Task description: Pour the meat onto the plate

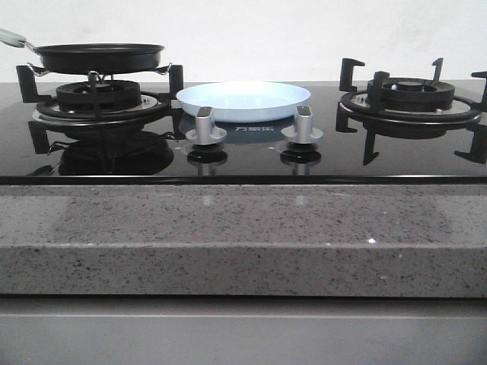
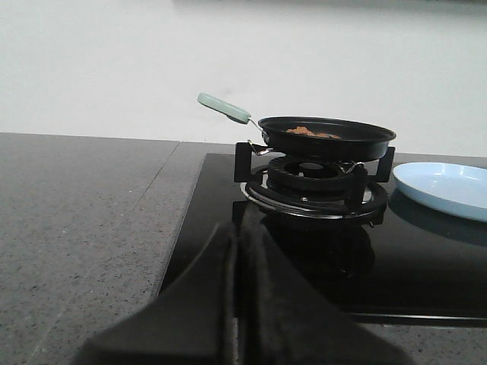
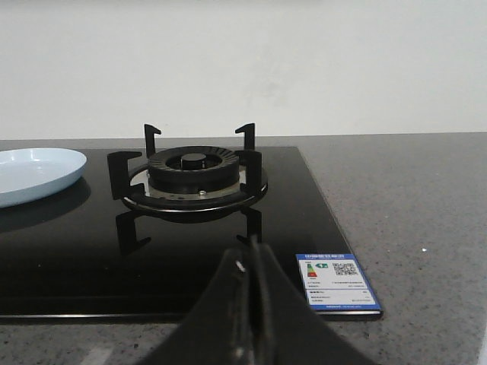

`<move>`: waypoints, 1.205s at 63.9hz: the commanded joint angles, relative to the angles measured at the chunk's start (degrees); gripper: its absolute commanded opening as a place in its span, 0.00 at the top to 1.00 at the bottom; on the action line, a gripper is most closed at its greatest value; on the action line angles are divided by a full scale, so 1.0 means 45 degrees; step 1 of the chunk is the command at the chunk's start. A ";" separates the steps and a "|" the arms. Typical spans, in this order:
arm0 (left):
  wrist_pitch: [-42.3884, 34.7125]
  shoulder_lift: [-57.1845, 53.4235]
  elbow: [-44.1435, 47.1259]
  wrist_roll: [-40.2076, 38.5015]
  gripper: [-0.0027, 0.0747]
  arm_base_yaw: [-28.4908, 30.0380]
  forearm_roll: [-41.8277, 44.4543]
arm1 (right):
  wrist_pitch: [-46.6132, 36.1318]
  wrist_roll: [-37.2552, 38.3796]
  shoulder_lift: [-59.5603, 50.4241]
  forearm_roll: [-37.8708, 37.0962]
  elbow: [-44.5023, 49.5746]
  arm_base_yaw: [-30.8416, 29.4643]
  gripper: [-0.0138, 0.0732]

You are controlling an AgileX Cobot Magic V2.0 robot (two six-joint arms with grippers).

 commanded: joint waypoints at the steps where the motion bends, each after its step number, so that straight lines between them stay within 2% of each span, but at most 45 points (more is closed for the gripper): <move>1: -0.0996 -0.0218 0.0086 -0.0127 0.99 0.0057 -0.0019 | -0.1072 -0.0034 -0.0217 -0.0095 -0.0070 -0.0068 0.92; 45: -0.0996 -0.0218 0.0086 -0.0127 0.99 0.0057 -0.0019 | -0.1072 -0.0034 -0.0217 -0.0095 -0.0070 -0.0068 0.92; 60: -0.1363 -0.0218 -0.0154 -0.0127 0.99 0.0057 -0.0019 | -0.1807 -0.0019 -0.0217 0.0000 -0.0218 -0.0068 0.92; 69: -0.0841 -0.0191 -0.1430 -0.0127 0.99 0.0057 -0.0655 | -0.0263 -0.0019 -0.0206 0.0104 -0.1530 -0.0053 0.92; 77: 0.0630 0.0182 -0.3041 -0.0127 0.99 0.0057 -0.0657 | 0.2097 -0.0019 0.0068 0.0104 -0.3429 -0.0053 0.92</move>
